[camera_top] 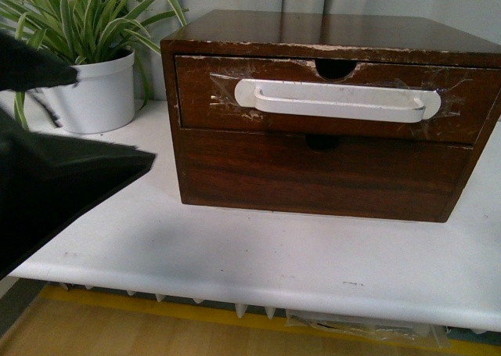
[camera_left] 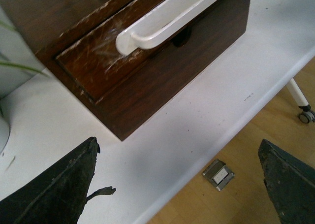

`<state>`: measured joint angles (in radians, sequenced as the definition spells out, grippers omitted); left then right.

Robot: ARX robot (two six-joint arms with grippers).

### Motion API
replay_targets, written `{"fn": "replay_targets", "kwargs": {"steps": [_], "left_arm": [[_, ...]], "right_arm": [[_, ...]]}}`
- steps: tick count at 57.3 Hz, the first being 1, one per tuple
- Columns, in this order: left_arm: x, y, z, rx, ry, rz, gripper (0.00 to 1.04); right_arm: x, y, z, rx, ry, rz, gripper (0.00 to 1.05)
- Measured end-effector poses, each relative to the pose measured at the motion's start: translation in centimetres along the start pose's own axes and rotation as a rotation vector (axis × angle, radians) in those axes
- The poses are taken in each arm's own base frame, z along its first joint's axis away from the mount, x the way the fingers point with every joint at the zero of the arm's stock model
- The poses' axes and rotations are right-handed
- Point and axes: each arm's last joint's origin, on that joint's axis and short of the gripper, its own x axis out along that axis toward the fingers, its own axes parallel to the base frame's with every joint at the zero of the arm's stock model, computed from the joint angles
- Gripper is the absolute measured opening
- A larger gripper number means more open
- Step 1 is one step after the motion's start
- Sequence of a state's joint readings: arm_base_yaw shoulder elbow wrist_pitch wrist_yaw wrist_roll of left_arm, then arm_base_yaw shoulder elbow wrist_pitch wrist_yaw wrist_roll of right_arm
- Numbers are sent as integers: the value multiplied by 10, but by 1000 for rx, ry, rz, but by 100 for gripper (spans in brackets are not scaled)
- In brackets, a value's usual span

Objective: Open drawer

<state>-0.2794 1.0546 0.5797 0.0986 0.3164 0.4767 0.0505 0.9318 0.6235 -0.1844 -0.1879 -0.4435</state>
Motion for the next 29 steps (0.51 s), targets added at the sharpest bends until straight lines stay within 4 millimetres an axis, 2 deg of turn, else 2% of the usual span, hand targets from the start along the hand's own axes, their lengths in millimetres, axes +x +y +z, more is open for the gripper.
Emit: {"fn": "replay_targets", "kwargs": {"steps": [7,15,21,29], "left_arm": [[27,10,30,109,0,-84,99],[52,9,58,235,8,-178,99],[72,9,69,303,21,-200,99],[97,9,72,374,80,-230,99]], "right_arm": [[14,-3,16,-87,43,88,96],[26,-2,32,-188,88,178,96],[35,0,39,-254,116,220,96],[47,0,45,-298,128,247,96]]}}
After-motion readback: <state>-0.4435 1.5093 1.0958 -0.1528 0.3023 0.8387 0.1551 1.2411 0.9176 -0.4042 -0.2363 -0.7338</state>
